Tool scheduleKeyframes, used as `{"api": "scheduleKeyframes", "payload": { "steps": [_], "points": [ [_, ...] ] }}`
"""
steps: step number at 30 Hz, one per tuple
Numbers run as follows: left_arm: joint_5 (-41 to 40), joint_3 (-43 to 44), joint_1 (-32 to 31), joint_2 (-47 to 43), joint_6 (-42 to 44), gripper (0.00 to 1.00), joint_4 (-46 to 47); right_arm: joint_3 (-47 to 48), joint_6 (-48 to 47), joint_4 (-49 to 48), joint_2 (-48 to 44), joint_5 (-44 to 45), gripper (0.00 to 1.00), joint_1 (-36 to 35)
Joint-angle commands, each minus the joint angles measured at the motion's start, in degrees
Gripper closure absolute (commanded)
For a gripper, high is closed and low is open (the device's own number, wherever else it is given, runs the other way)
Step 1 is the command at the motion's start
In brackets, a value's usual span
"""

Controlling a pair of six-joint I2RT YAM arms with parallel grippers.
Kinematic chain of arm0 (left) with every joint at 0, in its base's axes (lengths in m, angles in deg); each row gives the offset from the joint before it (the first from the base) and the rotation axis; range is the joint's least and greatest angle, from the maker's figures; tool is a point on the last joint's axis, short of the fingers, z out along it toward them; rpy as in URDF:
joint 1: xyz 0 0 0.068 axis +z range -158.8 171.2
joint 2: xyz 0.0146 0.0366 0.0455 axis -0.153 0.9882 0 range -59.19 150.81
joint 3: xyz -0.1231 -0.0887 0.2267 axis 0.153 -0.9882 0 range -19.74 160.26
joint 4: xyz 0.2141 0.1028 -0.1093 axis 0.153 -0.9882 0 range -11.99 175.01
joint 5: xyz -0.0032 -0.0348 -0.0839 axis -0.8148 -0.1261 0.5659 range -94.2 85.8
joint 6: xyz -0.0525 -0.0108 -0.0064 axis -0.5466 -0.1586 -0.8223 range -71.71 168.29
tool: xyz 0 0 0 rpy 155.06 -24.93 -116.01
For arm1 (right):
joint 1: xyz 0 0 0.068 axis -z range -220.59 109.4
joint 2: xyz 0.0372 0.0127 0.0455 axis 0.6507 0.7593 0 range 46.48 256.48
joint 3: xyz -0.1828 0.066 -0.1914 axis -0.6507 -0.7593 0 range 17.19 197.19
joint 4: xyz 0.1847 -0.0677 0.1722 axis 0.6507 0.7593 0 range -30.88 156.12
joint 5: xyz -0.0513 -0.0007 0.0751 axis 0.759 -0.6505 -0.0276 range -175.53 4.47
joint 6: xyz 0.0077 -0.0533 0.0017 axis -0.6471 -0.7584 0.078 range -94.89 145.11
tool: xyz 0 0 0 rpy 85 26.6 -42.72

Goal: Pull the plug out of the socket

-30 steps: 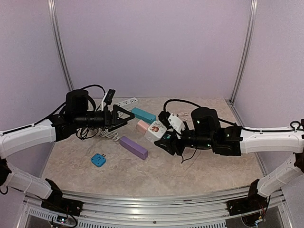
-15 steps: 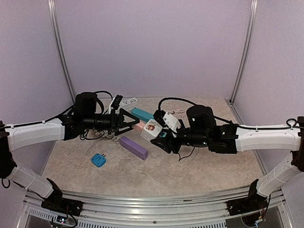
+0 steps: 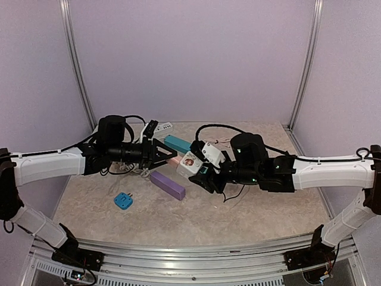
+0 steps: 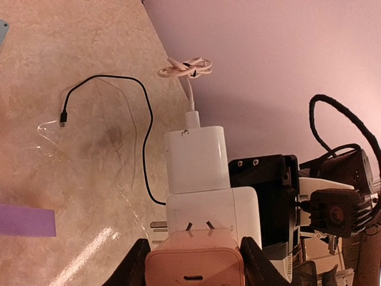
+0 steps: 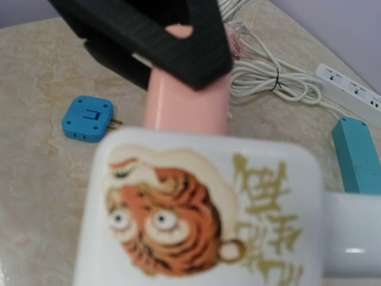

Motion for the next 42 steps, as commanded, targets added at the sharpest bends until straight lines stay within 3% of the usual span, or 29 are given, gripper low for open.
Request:
{"api": "scheduleKeyframes", "payload": {
  "steps": [1, 4, 9, 12, 16, 22, 27, 34, 37, 42],
  "points": [
    [1.60, 1.43, -0.58, 0.76, -0.02, 0.73, 1.89, 2.74, -0.36, -2.46, 0.49, 0.58, 1.00, -0.63],
    [1.29, 1.15, -0.58, 0.81, -0.05, 0.86, 2.14, 2.80, 0.07, -2.32, 0.62, 0.58, 0.98, -0.58],
    [0.61, 0.34, -0.58, 0.33, -0.22, 1.00, 3.52, 1.53, 1.55, -3.65, -0.77, 2.55, 0.56, -0.59],
    [-0.59, -0.95, -0.58, -0.87, -0.02, 1.00, 5.70, -0.21, 3.14, -5.16, -2.51, 3.28, 0.33, -0.62],
    [-2.20, -3.07, -0.51, -2.93, 0.44, 1.00, 9.04, -2.66, 5.38, -7.19, -4.99, 3.90, 0.16, -0.29],
    [-4.16, -5.28, -0.27, -5.38, 0.96, 1.00, 13.15, -5.82, 11.84, -10.07, -7.58, 1.89, 0.09, 2.54],
    [-4.72, -7.26, 0.26, -6.83, 2.78, 1.00, 15.28, -9.15, 23.31, -15.67, -9.54, -6.44, 0.08, 8.04],
    [-1.38, -7.30, 1.17, -6.65, 6.70, 1.00, 14.99, -11.18, 27.81, -20.24, -10.87, -17.21, 0.08, 9.38],
    [1.28, -6.78, 1.18, -6.55, 11.05, 1.00, 13.31, -9.41, 26.40, -16.13, -10.04, -25.22, 0.08, 11.50],
    [6.36, -5.45, 1.53, -6.50, 15.43, 1.00, 10.61, -4.52, 20.35, -4.16, -9.17, -29.98, 0.09, 12.56]
  ]
}}
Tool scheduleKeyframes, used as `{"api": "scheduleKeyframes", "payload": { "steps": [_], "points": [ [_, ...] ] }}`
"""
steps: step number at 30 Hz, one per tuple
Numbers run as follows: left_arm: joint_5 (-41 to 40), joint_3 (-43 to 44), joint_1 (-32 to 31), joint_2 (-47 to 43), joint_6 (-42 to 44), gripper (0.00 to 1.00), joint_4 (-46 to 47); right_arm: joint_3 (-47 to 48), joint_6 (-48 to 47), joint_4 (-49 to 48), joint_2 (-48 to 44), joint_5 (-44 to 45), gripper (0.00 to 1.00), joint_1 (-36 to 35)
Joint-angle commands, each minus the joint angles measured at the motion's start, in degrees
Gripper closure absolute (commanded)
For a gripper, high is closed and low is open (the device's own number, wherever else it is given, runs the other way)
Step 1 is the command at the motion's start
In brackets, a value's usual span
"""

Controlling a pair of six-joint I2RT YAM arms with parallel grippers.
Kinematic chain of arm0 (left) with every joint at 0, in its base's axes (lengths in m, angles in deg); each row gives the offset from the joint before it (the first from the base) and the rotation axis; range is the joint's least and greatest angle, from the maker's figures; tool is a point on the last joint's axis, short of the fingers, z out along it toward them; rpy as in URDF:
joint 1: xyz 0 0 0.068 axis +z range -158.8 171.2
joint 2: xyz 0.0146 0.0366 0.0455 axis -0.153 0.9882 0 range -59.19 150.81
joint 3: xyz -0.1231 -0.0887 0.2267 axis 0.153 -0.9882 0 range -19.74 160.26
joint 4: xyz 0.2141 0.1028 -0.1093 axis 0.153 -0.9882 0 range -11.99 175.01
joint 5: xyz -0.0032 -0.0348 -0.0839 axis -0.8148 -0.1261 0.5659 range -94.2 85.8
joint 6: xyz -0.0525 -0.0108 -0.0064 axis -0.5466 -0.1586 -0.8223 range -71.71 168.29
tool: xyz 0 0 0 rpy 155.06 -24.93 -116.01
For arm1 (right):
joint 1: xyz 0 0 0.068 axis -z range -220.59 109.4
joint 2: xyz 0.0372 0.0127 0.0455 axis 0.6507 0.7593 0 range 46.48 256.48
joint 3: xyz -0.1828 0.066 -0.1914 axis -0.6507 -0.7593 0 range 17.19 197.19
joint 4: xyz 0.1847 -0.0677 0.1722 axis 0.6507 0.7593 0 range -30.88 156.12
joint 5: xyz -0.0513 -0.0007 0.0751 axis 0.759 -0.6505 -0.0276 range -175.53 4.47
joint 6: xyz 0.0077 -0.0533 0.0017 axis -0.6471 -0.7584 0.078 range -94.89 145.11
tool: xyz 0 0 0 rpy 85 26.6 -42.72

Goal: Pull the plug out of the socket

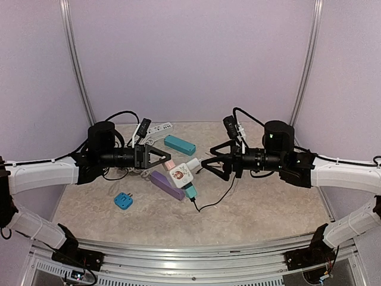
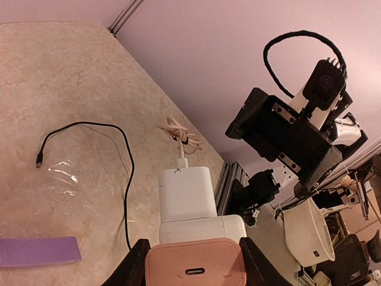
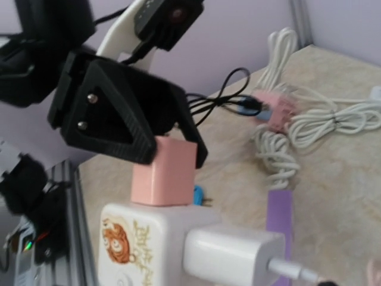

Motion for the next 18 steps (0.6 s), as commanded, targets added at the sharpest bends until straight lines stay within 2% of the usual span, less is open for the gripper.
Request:
{"api": "scheduleKeyframes", "payload": {
  "steps": [1, 4, 8, 18],
  "points": [
    [7.82, 2.84, 0.41, -0.92, 5.68, 1.00, 0.16, 3.95, -4.59, 9.03, 0.23, -9.44, 0.09, 1.30],
    [11.52, 5.17, 0.04, 0.31, 7.74, 1.00, -2.45, 6.85, -7.79, 14.18, 1.78, -13.17, 0.09, 2.18],
    [12.44, 7.57, -1.08, 1.66, 10.54, 1.00, -5.34, 11.72, -11.90, 22.03, 5.99, -15.27, 0.10, 2.46],
    [15.83, 14.51, -3.48, 4.51, 16.84, 1.00, -12.80, 20.68, -16.89, 28.97, 14.94, -24.42, 0.11, 2.48]
  ]
}}
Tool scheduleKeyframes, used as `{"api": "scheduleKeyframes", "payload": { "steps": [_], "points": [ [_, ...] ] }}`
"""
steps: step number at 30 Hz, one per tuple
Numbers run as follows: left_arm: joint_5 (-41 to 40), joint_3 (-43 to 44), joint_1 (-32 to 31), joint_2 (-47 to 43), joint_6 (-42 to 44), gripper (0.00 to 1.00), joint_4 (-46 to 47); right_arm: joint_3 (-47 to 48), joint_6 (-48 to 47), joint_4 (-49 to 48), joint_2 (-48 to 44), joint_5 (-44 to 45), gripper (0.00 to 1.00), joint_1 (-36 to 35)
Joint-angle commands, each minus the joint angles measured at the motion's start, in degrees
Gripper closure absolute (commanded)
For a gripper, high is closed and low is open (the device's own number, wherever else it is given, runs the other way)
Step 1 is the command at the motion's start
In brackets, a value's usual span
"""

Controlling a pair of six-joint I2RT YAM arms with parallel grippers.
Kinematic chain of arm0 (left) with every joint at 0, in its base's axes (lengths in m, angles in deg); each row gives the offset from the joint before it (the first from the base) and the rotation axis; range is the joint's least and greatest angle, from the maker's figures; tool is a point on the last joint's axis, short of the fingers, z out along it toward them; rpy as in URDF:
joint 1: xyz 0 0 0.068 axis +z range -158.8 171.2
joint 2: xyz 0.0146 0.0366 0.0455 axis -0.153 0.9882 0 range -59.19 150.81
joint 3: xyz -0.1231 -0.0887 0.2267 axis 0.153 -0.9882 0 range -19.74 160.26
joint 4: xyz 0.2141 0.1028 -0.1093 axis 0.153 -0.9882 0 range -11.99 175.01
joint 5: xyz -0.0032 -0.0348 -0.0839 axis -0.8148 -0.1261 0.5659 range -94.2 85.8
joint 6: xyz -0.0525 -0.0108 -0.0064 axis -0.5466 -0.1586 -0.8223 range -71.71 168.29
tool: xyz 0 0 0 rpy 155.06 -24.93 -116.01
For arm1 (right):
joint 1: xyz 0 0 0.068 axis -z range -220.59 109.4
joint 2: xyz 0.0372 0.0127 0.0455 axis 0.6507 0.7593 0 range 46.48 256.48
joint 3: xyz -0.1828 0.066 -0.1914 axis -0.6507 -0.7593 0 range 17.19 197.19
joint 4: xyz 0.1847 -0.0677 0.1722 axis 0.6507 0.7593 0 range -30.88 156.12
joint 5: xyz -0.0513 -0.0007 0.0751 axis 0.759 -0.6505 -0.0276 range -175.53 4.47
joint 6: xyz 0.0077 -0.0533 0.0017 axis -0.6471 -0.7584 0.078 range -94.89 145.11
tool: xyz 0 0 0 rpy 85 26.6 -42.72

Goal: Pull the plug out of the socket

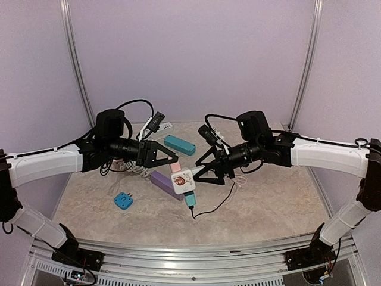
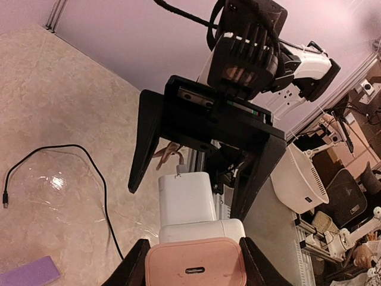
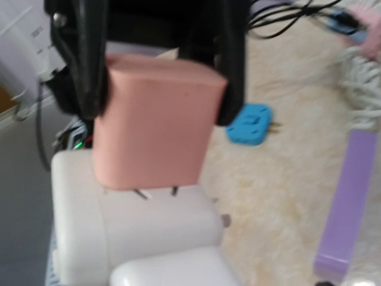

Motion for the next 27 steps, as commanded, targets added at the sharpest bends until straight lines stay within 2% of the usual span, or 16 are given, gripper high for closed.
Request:
{"api": "scheduleKeyframes", "payload": {
  "steps": [1, 9, 21, 27],
  "points": [
    [3.51, 4.85, -1.41, 1.23, 4.69, 1.00, -3.06, 4.84, -3.50, 5.98, 3.11, -7.36, 0.11, 0.40],
    [2.67, 5.62, -2.09, 1.99, 5.57, 1.00, -2.82, 6.77, -3.53, 6.34, 6.01, -13.41, 0.13, 0.38],
    [1.52, 5.78, -2.65, 1.29, 5.13, 1.00, -0.78, 5.68, 0.12, 0.72, 8.20, -15.53, 0.15, -0.55],
    [0.91, 5.88, -2.71, 1.19, 5.14, 1.00, -0.74, 5.80, 1.00, -0.84, 9.01, -16.92, 0.22, -0.97]
  ]
}}
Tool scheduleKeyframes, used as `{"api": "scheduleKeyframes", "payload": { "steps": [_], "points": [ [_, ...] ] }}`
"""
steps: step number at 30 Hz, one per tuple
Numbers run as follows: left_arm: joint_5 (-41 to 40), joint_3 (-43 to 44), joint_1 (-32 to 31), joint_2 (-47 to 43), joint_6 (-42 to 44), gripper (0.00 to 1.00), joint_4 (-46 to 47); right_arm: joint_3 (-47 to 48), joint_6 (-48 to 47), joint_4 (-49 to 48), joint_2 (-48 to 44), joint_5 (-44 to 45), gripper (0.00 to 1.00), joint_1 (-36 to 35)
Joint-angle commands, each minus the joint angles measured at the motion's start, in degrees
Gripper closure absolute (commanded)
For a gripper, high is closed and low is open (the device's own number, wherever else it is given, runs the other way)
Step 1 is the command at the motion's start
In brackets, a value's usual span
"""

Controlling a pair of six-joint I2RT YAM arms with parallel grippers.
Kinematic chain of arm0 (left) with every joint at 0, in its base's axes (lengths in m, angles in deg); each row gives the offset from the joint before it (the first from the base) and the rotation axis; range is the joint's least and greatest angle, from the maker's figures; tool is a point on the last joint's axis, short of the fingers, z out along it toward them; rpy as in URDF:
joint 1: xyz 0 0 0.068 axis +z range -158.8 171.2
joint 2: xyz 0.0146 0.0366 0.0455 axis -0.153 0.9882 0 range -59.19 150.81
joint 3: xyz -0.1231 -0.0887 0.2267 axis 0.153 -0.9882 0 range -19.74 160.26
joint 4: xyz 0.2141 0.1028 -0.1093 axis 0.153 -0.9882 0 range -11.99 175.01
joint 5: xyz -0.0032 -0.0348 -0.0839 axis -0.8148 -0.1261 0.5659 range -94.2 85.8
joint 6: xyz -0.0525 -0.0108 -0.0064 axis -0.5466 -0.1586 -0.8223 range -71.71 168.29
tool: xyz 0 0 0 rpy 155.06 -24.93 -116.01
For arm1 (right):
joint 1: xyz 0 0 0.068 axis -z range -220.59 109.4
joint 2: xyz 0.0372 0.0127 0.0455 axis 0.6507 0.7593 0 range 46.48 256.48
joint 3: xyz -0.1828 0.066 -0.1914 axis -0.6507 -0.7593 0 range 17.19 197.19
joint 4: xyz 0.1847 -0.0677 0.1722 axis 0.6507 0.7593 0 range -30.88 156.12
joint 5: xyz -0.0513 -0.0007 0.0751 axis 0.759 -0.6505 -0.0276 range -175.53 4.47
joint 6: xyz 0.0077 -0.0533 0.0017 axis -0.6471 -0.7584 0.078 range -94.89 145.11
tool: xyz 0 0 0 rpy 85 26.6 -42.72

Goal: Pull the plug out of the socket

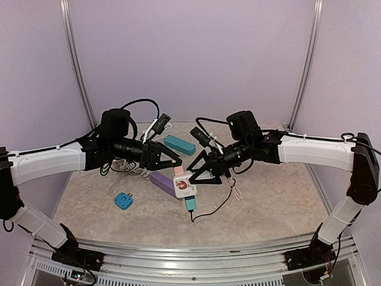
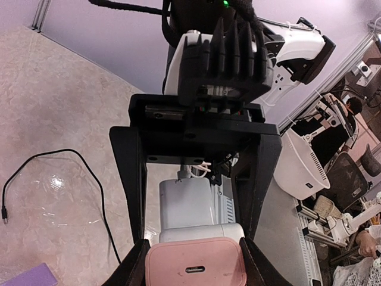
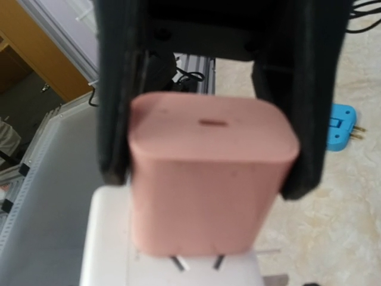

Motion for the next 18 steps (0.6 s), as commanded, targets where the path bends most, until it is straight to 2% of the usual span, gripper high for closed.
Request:
{"api": "scheduleKeyframes", "payload": {
  "steps": [1, 4, 8, 10, 13, 17, 18],
  "points": [
    [-0.06, 2.58, -0.57, -0.65, 0.13, 1.00, 3.46, 0.15, 1.13, -2.45, 1.44, -2.42, 0.22, -0.77],
    [-0.21, 2.65, -0.65, -0.44, 0.08, 1.00, 3.59, 0.12, 1.19, -2.89, 1.78, -2.76, 0.25, -1.22],
    [-0.04, 2.91, -0.70, 0.00, 0.04, 1.00, 3.60, 0.12, 1.18, -3.54, 2.32, -3.42, 0.36, -1.47],
    [-0.13, 2.85, -0.70, 0.17, 0.04, 1.00, 3.49, -0.31, 1.72, -4.79, 2.27, -4.09, 0.48, -1.43],
    [-0.89, 2.65, -0.65, 0.20, 0.13, 1.00, 2.93, -1.03, 2.71, -6.84, 1.49, -4.29, 0.71, -1.44],
    [-1.52, 1.91, -0.66, -0.06, -0.30, 1.00, 2.91, -2.13, 3.65, -8.32, 0.49, -3.73, 0.92, -1.44],
    [-1.72, 1.82, -0.66, -0.13, -0.31, 0.95, 2.71, -2.43, 3.84, -8.34, 0.22, -3.42, 0.96, -1.44]
  ]
}}
